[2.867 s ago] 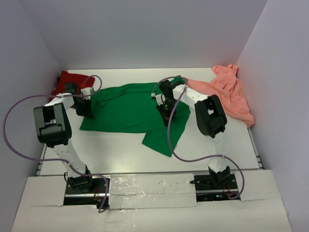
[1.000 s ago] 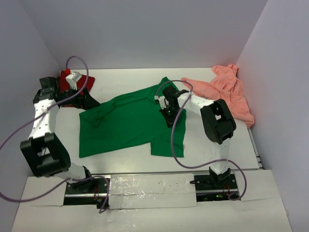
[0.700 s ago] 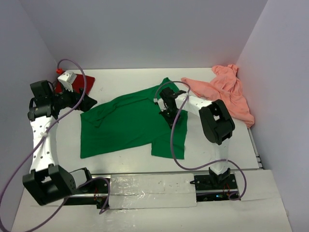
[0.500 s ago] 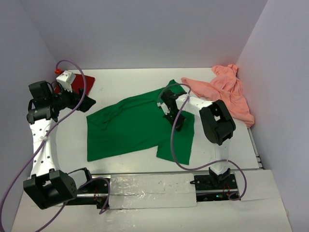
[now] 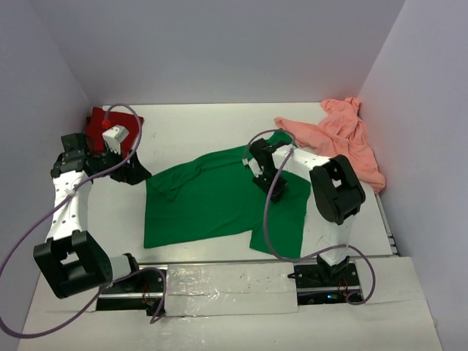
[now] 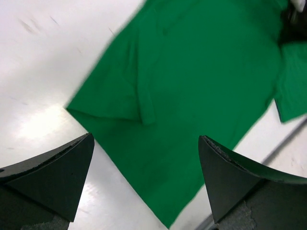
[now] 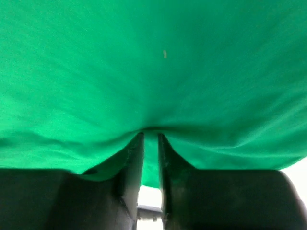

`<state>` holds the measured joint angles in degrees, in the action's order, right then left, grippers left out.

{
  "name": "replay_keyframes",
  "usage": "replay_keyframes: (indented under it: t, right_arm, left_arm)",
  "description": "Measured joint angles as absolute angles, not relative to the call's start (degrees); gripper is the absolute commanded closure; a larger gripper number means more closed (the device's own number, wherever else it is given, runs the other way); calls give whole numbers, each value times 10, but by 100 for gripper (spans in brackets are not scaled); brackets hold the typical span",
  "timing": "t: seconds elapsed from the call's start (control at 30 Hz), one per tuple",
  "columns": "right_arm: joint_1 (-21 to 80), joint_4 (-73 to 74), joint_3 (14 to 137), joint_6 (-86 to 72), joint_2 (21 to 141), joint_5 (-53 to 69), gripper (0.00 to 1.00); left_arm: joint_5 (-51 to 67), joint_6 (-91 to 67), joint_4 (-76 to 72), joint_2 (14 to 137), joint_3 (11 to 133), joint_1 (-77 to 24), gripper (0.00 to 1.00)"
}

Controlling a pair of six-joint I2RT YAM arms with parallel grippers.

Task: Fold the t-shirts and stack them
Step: Flatten out the tshirt

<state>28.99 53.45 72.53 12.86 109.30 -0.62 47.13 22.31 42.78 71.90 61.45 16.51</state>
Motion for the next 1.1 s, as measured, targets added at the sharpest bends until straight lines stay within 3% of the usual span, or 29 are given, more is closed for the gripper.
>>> replay_keyframes:
  t: [0.03, 0.13, 0.5, 0.87, 1.1]
  right_arm:
    - [290, 521, 728, 126, 1082, 4, 51]
    - [290, 458, 736, 114, 1026, 26, 43]
    - [290, 377, 828, 62, 936, 39, 44]
    - [290, 391, 828, 36, 910, 26, 44]
    - [286, 391, 828, 36, 900, 26, 44]
  left_arm:
    - [477, 237, 437, 725, 605, 165, 1]
    - [491, 277, 462, 734, 573, 165, 1]
    - [494, 316, 434, 746, 506, 142, 5]
    - [413, 244, 328, 908, 516, 41, 9]
    - [352, 201, 276, 947, 542, 5, 12]
